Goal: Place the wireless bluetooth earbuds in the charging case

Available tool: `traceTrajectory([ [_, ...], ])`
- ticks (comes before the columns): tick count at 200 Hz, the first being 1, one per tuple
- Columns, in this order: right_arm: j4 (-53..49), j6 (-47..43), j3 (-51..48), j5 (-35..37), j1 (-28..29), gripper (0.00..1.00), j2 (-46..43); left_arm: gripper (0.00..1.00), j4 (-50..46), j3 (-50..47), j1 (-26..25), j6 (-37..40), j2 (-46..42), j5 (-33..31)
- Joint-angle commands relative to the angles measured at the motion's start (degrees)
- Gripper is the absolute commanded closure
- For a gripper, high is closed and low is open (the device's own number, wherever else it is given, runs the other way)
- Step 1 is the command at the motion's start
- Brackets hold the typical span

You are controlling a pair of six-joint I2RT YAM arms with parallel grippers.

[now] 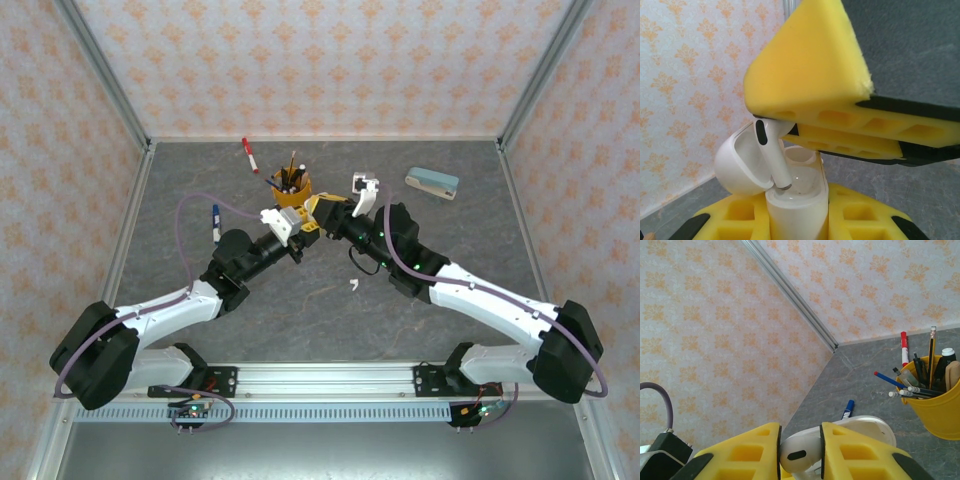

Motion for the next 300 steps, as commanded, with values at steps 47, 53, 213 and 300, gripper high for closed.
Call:
traceTrajectory([
  [47,2.53,0.52,-2.86,-0.10,0.42,0.77,0.05,1.00,2.54,2.18,-0.52,-0.61,-0.54,-0.23],
  [53,2.53,0.54,-3.14,0.00,0.44,0.77,-0.06,1.00,2.52,2.13,-0.47,-0.61,-0.61,-0.33],
  [213,2.53,0.21,-7.57,0.59,0.94,0.77,-1.68,1.00,2.39,2.57,-0.51,-0.69,-0.05,-0.96],
  [300,1.87,1.13,-8.91,2.08,1.23,0.74,-1.74,1.00,2.85,2.39,-0.48,-0.68,0.26,-1.14],
])
